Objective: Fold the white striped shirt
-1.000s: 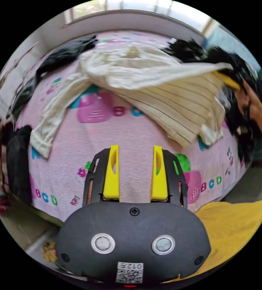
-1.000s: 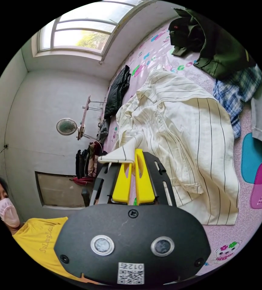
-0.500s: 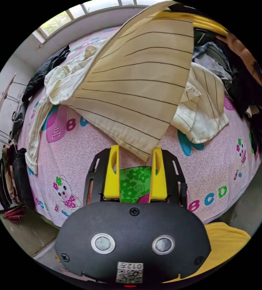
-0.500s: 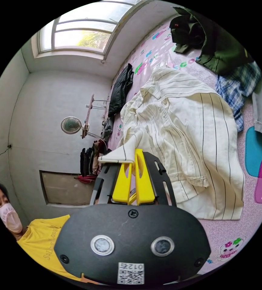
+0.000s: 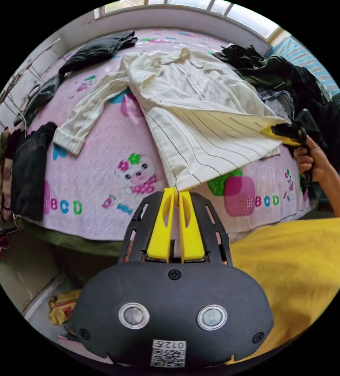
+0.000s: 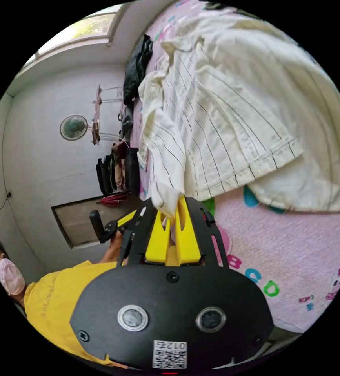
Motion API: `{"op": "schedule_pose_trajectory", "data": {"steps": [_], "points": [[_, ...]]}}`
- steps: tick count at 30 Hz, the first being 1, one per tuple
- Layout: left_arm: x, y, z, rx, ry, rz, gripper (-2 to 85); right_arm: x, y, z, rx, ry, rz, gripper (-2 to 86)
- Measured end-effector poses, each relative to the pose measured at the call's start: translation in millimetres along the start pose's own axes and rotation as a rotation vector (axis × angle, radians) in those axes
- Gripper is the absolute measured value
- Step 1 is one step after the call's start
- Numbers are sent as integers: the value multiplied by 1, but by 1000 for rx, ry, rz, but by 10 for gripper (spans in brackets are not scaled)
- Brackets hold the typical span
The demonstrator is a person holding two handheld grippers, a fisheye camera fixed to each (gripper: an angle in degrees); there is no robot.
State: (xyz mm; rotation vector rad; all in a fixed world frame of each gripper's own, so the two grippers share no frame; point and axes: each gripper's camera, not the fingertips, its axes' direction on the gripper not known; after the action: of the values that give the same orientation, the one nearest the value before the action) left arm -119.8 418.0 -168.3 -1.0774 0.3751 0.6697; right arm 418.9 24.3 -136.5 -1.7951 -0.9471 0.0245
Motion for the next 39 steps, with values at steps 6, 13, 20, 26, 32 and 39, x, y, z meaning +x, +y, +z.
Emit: {"op": "schedule_pose_trajectory", "data": {"steps": [6, 13, 20, 26, 32, 39], "points": [[-42, 34, 20, -127, -18, -36, -1, 1, 28, 57, -127, 27, 69, 28], [-59, 41, 49, -257, 17, -26, 10, -11, 32, 39, -297, 238, -2, 34], [-160, -2, -10, 60, 52, -417, 18, -77, -24, -30, -133, 467, -192, 38], [-151, -147, -20, 202, -133, -176, 26, -143, -167, 8, 14, 181, -232, 71], [-150, -238, 12, 100, -302, -58, 22, -199, -255, 78, 26, 336, -316, 93], [-151, -258, 49, -29, -392, -62, 9, -215, -287, 118, 11, 393, -297, 43]]}}
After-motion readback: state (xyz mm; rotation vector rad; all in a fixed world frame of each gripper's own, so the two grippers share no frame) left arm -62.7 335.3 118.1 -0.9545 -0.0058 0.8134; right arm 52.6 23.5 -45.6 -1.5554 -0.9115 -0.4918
